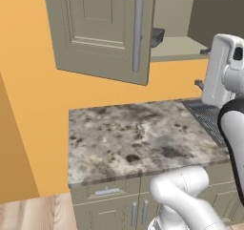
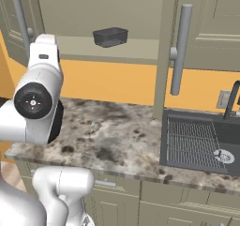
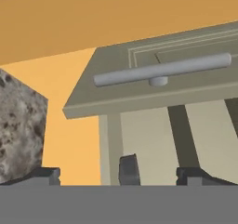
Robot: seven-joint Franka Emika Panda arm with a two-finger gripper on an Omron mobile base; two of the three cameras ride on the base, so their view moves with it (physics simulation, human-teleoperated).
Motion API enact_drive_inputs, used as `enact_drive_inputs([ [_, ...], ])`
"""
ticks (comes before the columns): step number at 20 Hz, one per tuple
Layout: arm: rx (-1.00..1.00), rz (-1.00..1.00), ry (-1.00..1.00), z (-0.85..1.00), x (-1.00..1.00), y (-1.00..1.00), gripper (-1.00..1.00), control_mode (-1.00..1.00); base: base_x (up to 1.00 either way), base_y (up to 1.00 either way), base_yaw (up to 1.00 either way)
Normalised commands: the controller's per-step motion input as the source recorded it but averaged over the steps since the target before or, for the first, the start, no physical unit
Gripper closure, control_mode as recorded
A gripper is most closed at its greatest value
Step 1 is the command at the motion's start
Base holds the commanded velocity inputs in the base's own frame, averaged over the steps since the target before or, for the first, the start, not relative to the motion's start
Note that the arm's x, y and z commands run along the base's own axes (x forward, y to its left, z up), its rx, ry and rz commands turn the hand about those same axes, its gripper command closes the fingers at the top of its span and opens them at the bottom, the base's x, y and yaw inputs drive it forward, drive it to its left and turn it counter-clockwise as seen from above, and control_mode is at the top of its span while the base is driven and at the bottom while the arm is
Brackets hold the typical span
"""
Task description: Retrieve the tupperware from the cabinet, then place the raw meat into the tupperware to avoid contamination.
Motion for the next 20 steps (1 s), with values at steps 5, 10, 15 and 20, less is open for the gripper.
enact_drive_inputs([
  [5, -0.01, 0.10, 0.00, 0.04, 0.00, 0.07, -1.00, -1.00, 0.00, 0.00, 0.00],
  [10, -0.04, 0.02, -0.01, -0.05, 0.03, 0.27, -1.00, -1.00, 0.00, 0.00, 0.00],
  [15, 0.00, 0.00, 0.00, -0.03, 0.20, 0.21, -1.00, -1.00, 0.00, 0.00, 0.00],
  [20, 0.00, 0.00, 0.00, 0.00, 0.24, -0.06, -1.00, -1.00, 0.00, 0.00, 0.00],
])
